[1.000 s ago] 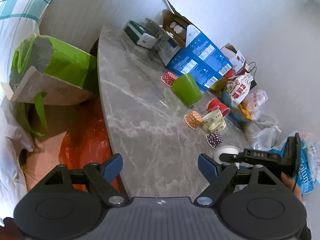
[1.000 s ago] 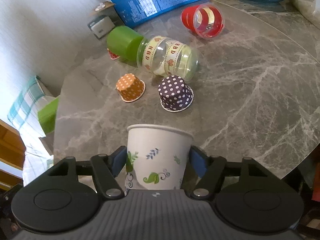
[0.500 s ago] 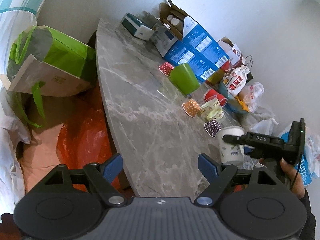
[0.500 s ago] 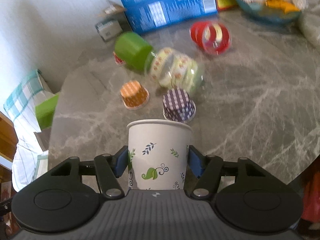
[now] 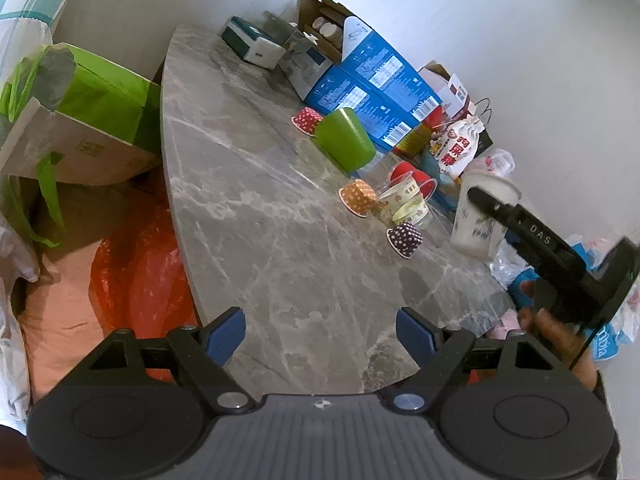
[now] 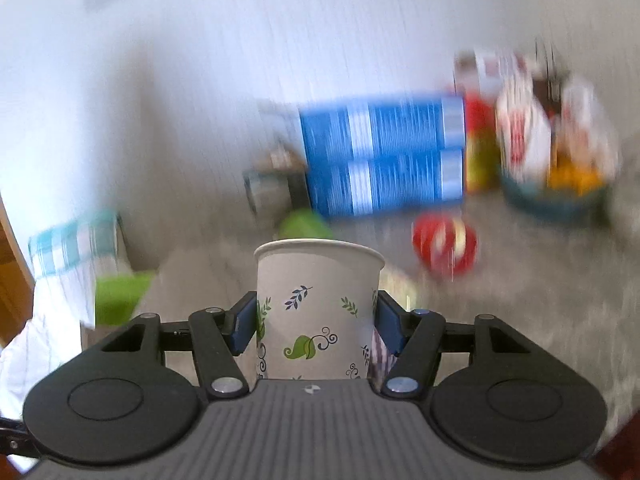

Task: Flip cup upright
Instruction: 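Rotate the right gripper to turn the paper cup upright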

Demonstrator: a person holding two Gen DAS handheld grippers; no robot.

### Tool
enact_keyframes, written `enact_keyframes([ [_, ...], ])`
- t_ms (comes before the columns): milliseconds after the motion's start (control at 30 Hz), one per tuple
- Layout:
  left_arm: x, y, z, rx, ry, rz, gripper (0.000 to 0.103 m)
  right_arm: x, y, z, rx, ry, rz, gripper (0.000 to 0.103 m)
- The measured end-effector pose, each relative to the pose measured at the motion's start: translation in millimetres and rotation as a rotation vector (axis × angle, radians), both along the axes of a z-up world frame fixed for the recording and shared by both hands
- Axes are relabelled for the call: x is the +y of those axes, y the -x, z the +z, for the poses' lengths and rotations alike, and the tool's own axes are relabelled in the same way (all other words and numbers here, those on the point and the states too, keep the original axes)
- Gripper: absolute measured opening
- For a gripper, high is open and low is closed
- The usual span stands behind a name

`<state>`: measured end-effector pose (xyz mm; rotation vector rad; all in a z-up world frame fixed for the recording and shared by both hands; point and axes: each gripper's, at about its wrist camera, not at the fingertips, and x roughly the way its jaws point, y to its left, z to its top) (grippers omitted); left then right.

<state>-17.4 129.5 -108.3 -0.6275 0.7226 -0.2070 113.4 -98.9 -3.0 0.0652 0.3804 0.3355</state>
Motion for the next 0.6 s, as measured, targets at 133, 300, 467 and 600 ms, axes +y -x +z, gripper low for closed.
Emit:
enact_keyframes([
  [133, -6, 0, -1, -0.007, 0.005, -0.003, 0.085, 9, 14, -15, -0.163, 0.015, 0.029, 0.063],
  [300, -11, 2, 0, -0.013, 0.002, -0.009, 0.085, 27, 19, -48, -0.270, 0.063, 0.068, 0.062],
  [467, -11, 4, 2, -0.039, 0.007, -0.006, 0.085, 21, 24, -59, -0.294, -0.007, 0.064, 0.061],
  [600, -11, 4, 3, -0.062, 0.016, -0.007, 0.085, 18, 38, -63, -0.369, -0.018, 0.059, 0.060],
])
